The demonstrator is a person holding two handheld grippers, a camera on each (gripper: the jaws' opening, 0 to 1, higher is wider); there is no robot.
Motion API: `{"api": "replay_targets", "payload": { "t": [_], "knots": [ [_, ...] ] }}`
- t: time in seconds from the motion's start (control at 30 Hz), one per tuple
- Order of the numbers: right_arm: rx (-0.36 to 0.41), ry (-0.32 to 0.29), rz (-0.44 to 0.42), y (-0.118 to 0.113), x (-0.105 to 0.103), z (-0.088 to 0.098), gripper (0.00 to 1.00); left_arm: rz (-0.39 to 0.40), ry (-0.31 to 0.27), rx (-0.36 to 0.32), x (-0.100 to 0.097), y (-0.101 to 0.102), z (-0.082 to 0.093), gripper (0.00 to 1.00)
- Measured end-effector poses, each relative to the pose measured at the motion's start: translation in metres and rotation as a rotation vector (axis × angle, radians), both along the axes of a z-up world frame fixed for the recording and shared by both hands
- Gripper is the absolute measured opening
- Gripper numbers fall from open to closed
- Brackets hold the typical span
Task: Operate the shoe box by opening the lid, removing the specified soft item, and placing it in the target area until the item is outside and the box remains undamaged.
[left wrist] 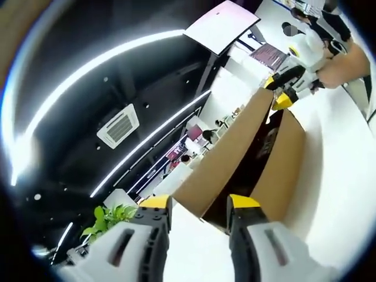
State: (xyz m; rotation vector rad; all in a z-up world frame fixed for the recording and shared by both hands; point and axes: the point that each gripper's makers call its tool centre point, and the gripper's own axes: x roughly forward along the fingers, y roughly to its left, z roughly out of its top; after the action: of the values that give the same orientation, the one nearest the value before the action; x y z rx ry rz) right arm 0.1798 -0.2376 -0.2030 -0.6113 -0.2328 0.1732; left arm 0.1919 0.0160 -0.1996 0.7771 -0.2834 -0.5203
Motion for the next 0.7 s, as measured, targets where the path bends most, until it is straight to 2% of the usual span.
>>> {"api": "replay_targets", "payload": {
  "t": [0.03, 0.07, 0.1, 0.17, 0.27, 0.4, 0.53, 0.6, 0.7],
  "knots": [
    [0.006, 0.002, 0.001, 0.0, 0.0, 0.0, 0.34, -0.003, 0.002, -0.005, 0.0, 0.0, 0.0, 0.4],
    [0.051, 0.013, 0.013, 0.002, 0.002, 0.0, 0.36, -0.007, 0.006, -0.011, 0.0, -0.001, 0.0, 0.41],
    [0.071, 0.016, 0.031, 0.005, 0.003, 0.0, 0.4, -0.011, 0.01, -0.015, 0.0, -0.002, 0.0, 0.42],
    [0.081, 0.003, 0.036, 0.009, 0.005, 0.003, 0.44, -0.017, 0.012, -0.019, 0.0, -0.004, 0.001, 0.45],
    [0.097, -0.024, -0.019, 0.002, 0.007, 0.01, 0.36, -0.022, 0.015, -0.018, 0.001, -0.005, 0.003, 0.47],
    [0.157, -0.02, 0.0, 0.002, 0.009, 0.015, 0.35, -0.047, 0.028, -0.042, 0.0, -0.009, 0.003, 0.51],
    [0.164, -0.049, 0.012, 0.003, 0.011, 0.018, 0.35, -0.046, 0.008, -0.03, -0.001, -0.01, 0.005, 0.51],
    [0.148, -0.074, 0.011, 0.003, 0.01, 0.02, 0.35, -0.053, 0.004, -0.031, -0.003, -0.01, 0.006, 0.5],
    [0.123, -0.078, 0.001, 0.003, 0.01, 0.02, 0.34, -0.055, 0.009, -0.03, -0.002, -0.01, 0.005, 0.5]
  ]
}}
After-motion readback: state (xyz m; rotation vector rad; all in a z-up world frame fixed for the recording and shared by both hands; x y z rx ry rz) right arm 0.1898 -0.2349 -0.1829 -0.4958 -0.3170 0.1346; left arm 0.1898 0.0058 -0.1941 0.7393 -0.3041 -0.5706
